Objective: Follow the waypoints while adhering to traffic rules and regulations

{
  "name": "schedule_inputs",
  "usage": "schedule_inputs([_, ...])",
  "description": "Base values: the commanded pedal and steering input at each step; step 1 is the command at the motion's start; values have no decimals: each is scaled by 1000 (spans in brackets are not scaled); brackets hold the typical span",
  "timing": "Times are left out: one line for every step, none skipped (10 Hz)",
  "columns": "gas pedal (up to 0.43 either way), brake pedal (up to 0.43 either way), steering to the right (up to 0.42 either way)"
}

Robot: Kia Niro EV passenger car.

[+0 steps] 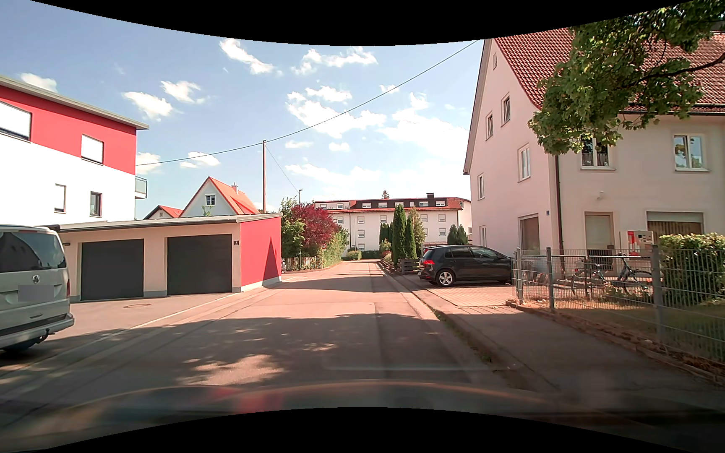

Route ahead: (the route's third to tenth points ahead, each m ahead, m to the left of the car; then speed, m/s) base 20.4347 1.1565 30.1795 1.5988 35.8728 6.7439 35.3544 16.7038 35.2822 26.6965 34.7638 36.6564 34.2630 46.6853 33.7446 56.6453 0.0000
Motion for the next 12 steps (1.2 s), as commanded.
schedule_inputs([0,543,-25])
schedule_inputs([0,543,-25])
schedule_inputs([0,543,-25])
schedule_inputs([0,543,-25])
schedule_inputs([0,543,-25])
schedule_inputs([0,543,-25])
schedule_inputs([0,543,-25])
schedule_inputs([0,543,-25])
schedule_inputs([0,543,-25])
schedule_inputs([0,543,-25])
schedule_inputs([0,549,-25])
schedule_inputs([0,549,-25])
